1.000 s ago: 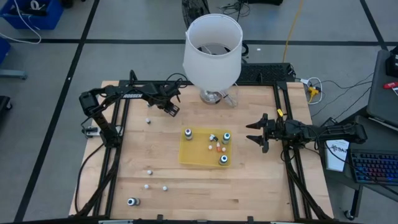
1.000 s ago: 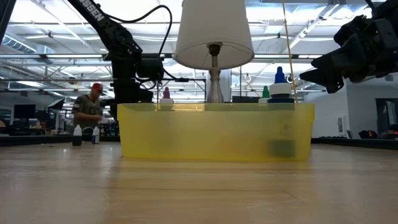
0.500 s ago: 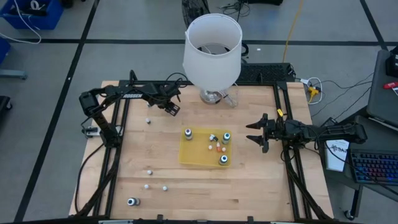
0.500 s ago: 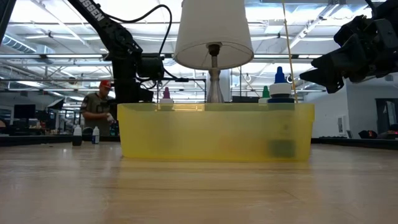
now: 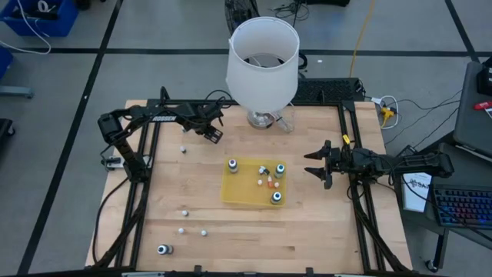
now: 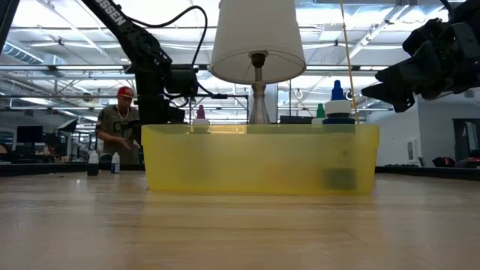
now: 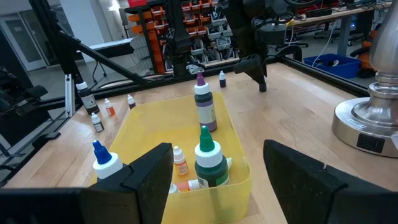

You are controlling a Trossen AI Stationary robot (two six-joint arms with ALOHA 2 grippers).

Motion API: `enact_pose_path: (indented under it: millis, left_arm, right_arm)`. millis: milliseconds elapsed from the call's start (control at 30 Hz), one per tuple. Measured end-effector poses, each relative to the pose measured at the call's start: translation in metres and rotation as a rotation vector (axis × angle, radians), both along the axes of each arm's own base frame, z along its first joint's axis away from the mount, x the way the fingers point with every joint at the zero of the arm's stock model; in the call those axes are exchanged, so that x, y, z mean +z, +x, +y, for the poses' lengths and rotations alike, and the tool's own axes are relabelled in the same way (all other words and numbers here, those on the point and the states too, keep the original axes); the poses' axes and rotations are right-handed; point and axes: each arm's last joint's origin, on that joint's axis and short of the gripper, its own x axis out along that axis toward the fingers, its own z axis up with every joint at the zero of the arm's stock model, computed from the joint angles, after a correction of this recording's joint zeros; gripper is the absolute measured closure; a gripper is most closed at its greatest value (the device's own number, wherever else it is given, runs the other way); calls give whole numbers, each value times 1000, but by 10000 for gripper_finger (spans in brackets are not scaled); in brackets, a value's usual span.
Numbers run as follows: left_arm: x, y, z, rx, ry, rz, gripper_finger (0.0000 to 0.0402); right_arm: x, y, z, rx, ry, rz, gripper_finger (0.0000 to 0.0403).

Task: Pick & Place food coloring
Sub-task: Put the red food coloring bottle into the yellow bin

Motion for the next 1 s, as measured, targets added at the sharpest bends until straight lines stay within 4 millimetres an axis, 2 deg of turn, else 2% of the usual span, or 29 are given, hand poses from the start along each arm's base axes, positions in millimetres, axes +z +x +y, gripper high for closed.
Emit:
enact_pose_path:
  millis: [233, 533, 1000]
  left_arm:
    - [0, 0, 0, 0, 0, 0, 231]
    - [-16, 3, 3, -7, -44, 21, 231]
    - [-14, 2, 3, -54, -52, 54, 231]
  right_arm:
    - [0, 0, 0, 0, 0, 0, 165]
    - [0, 0, 0, 0, 0, 0, 165]
    - [0, 0, 0, 0, 0, 0, 165]
